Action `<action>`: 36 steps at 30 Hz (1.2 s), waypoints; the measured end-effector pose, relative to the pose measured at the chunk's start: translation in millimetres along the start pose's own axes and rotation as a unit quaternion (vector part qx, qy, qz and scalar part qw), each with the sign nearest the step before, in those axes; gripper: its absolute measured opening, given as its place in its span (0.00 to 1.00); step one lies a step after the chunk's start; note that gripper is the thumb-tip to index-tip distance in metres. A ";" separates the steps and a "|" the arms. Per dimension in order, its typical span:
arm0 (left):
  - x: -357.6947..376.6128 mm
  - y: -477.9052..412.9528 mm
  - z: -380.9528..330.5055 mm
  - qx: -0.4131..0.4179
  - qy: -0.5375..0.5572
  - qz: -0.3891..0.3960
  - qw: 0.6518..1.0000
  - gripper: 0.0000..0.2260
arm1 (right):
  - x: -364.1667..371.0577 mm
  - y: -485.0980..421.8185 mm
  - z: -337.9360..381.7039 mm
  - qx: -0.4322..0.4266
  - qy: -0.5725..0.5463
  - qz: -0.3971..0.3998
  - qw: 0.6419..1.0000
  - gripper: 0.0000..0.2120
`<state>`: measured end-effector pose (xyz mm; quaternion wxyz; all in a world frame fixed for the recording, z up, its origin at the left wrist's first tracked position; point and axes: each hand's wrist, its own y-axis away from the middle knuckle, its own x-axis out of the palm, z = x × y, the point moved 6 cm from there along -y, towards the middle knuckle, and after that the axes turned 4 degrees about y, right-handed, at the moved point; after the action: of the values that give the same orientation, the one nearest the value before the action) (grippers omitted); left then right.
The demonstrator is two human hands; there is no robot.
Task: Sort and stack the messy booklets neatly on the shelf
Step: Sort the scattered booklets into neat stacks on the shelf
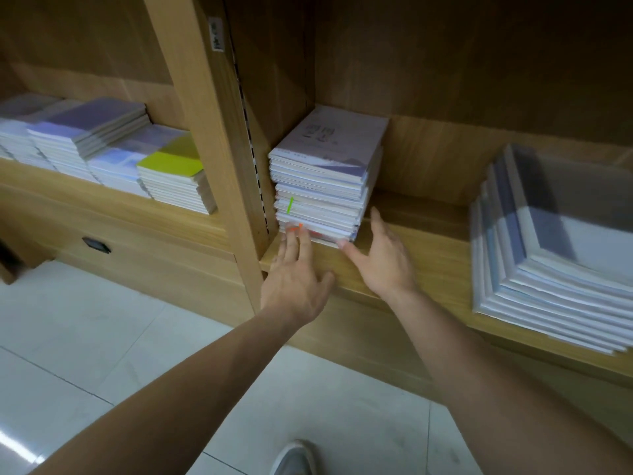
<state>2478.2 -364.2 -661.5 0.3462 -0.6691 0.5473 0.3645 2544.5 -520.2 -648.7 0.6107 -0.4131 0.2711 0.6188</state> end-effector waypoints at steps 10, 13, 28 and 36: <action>16.9 -27.4 14.1 0.046 -0.068 -0.025 0.996 0.37 | 1.8 -19.4 10.9 -0.023 0.075 -0.029 0.997 0.29; 22.1 -28.9 11.7 0.040 -0.079 -0.021 0.996 0.39 | 7.9 -17.0 10.4 -0.018 0.071 -0.039 0.997 0.30; -0.1 -16.7 15.2 0.064 0.011 -0.044 0.997 0.34 | -6.0 -13.1 15.7 -0.019 0.000 -0.025 1.000 0.32; -10.1 -26.4 -5.6 0.086 0.012 -0.071 0.994 0.35 | -22.9 -26.0 23.1 -0.041 0.051 -0.045 0.997 0.28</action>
<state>2503.4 -360.0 -648.3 0.4206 -0.6785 0.5318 0.2827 2563.8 -510.2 -613.2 0.6060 -0.4807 0.2577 0.5790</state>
